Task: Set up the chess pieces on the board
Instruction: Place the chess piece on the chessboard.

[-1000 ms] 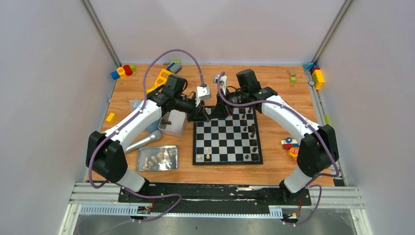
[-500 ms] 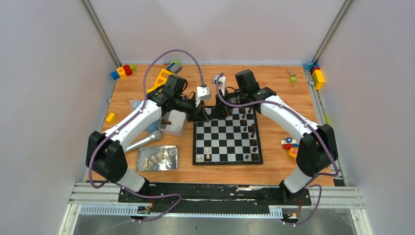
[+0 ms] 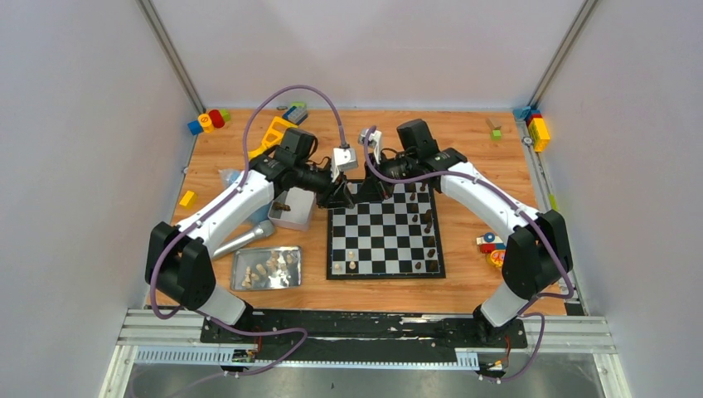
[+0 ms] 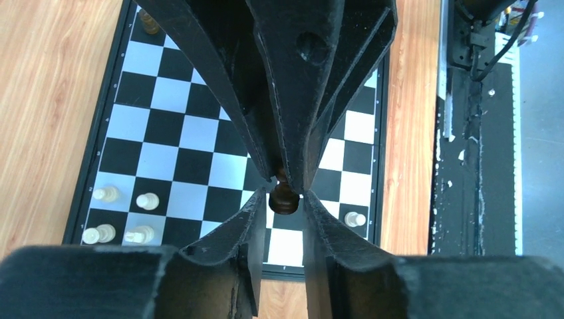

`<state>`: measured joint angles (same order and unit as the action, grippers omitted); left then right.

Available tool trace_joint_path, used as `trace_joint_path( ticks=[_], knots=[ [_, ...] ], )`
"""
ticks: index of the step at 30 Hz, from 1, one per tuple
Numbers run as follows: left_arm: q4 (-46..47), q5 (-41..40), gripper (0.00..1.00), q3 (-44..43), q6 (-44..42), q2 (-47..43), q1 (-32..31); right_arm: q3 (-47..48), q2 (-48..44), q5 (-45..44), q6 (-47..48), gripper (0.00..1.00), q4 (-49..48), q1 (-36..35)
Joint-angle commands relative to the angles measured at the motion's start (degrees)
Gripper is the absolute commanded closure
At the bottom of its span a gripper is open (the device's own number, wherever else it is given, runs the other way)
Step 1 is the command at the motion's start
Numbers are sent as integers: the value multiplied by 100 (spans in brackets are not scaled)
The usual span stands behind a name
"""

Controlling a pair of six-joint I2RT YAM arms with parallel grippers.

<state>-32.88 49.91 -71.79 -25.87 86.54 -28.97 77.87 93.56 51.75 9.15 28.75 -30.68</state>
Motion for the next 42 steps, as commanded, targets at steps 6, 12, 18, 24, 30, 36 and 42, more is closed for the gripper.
trace_joint_path(
  ticks=[6, 12, 18, 24, 30, 36, 42],
  knots=[
    [582, -333, 38, 452, 15, -741, -41, -142, -509, -715, 639, 100, 332, 57],
    [318, -611, 30, 507, -209, -1047, 17, -406, -795, -1690, 1210, 100, 1050, 171],
    [115, -967, 23, 533, -160, -1271, 295, -807, -806, -3058, 1672, 100, 1870, 197],
    [270, -1324, 20, 551, 203, -1545, 691, -967, -670, -3732, 1731, 100, 2120, 202],
    [253, -1439, 18, 550, 312, -1560, 877, -940, -221, -4050, 1702, 100, 2196, 202],
    [239, -1359, 18, 545, 319, -1516, 889, -881, 123, -4193, 1735, 100, 2183, 220],
    [202, -1339, 18, 542, 296, -1505, 893, -861, 261, -4273, 1777, 100, 2149, 245]
  ],
)
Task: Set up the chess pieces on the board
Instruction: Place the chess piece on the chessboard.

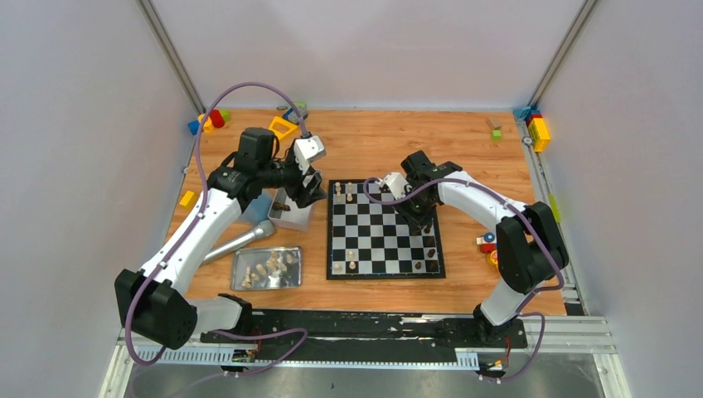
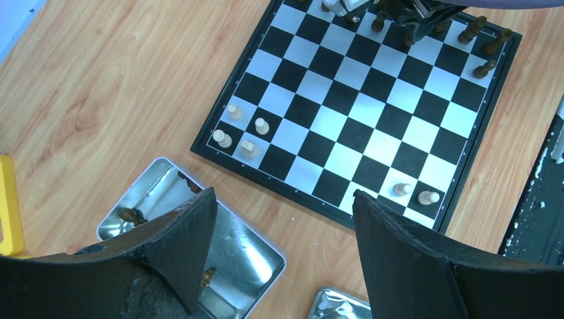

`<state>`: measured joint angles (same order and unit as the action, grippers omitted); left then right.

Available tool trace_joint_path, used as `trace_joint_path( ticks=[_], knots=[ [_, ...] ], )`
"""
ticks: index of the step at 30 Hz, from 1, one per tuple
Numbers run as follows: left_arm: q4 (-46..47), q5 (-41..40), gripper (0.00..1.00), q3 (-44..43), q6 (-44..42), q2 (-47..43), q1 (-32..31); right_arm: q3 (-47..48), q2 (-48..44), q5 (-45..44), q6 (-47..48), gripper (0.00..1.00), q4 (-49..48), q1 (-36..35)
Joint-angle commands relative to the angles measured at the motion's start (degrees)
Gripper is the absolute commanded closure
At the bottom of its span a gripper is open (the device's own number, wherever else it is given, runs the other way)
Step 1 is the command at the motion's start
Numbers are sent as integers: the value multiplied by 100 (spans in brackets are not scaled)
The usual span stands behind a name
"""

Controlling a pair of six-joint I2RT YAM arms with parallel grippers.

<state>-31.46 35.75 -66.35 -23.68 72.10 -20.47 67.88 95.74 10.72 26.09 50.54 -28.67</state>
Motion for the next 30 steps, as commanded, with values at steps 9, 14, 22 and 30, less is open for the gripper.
trace_joint_path(
  ticks=[9, 14, 22, 30],
  knots=[
    [35, 82, 18, 3, 39, -55, 43, 85, 146, -252, 96, 100, -153, 86],
    [27, 101, 18, -2, 31, -47, 43, 103, 171, -214, 85, 100, -205, 116],
    [-3, 97, 18, 22, -8, -32, 43, 112, 231, -137, 55, 100, -277, 125],
    [-35, 96, 18, 51, -61, -27, 43, 127, 303, -131, 16, 99, -358, 129]
  ],
)
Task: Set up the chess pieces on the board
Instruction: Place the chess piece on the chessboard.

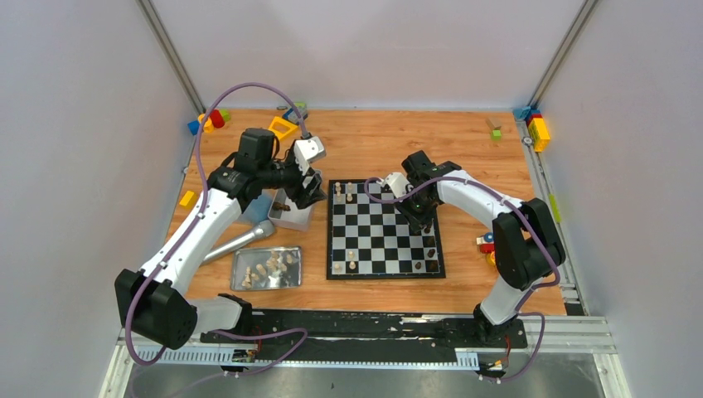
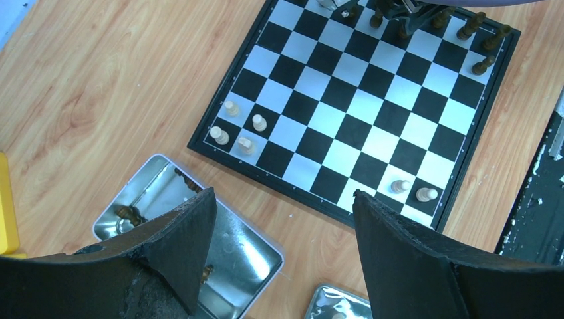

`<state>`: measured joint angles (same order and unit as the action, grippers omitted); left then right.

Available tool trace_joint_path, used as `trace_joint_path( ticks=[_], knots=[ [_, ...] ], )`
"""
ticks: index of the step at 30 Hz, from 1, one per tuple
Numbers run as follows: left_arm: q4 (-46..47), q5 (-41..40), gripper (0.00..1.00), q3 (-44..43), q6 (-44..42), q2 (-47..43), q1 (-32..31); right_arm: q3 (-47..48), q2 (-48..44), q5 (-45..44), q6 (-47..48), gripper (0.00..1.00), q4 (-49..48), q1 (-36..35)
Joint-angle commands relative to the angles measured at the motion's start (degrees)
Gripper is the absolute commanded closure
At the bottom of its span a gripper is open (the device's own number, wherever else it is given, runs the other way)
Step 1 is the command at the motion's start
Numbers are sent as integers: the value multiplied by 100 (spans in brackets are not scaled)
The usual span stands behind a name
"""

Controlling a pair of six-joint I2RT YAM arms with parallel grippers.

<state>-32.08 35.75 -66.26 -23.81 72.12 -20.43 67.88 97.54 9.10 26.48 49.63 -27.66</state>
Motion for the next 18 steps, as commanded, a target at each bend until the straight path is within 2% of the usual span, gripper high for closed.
trace_joint_path(
  ticks=[1, 9, 18],
  knots=[
    [26, 92, 18, 51, -52, -35, 39, 127, 133, 17, -28, 99, -284, 31],
    [5, -20, 18, 148, -140, -40, 39, 148, 195, 17, -87, 94, -325, 40],
    [77, -358, 18, 385, -290, -57, 76, 196, 130, 82, -177, 77, -385, 64]
  ],
)
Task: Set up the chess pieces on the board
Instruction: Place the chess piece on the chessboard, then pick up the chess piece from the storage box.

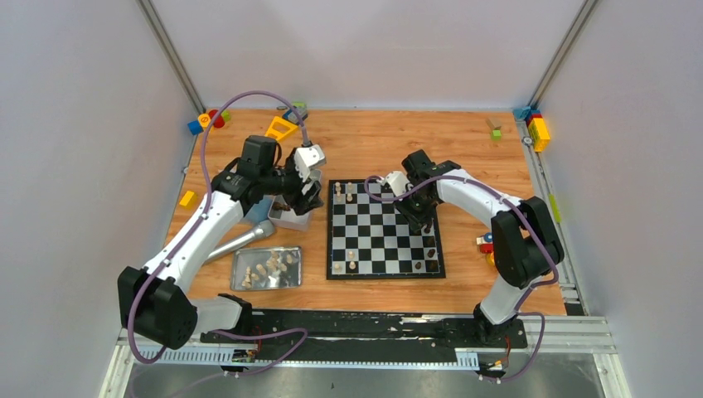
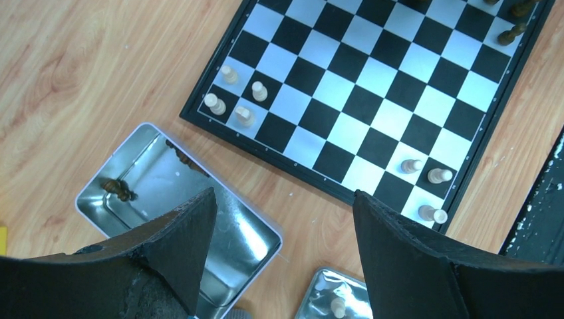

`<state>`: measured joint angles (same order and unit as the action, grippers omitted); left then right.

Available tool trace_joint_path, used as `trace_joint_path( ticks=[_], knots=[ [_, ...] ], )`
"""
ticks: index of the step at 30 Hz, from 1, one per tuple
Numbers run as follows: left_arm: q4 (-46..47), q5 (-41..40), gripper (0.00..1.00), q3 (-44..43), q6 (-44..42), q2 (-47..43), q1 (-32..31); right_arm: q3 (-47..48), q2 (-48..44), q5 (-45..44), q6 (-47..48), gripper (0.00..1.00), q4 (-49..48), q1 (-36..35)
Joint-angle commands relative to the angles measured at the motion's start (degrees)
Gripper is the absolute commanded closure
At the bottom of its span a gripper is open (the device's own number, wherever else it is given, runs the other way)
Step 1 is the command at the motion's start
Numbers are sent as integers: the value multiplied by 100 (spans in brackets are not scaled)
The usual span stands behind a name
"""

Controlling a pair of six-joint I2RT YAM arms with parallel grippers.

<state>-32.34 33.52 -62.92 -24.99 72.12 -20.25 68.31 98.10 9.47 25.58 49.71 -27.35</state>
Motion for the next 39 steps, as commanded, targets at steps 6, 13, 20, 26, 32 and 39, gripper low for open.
trace_joint_path(
  ticks=[6, 13, 20, 26, 32, 39],
  knots=[
    [159, -340, 17, 115, -248, -35, 95, 219, -74, 20, -131, 66, -378, 44],
    [428, -1125, 17, 143, -263, 263, 131, 509, -396, 26, -174, 64, -195, 43],
    [632, -2478, 21, -291, -178, 1282, 304, 899, -853, 323, -297, 64, 81, 46],
    [536, -3091, 30, -985, 305, 2373, 459, 816, -1208, 442, -338, 65, 45, 46],
    [699, -3403, 38, -1451, 746, 3208, 461, 585, -1251, 516, -370, 66, -49, 46],
    [723, -3467, 49, -1790, 1198, 3758, 460, 444, -1216, 539, -366, 66, -135, 46]
  ],
)
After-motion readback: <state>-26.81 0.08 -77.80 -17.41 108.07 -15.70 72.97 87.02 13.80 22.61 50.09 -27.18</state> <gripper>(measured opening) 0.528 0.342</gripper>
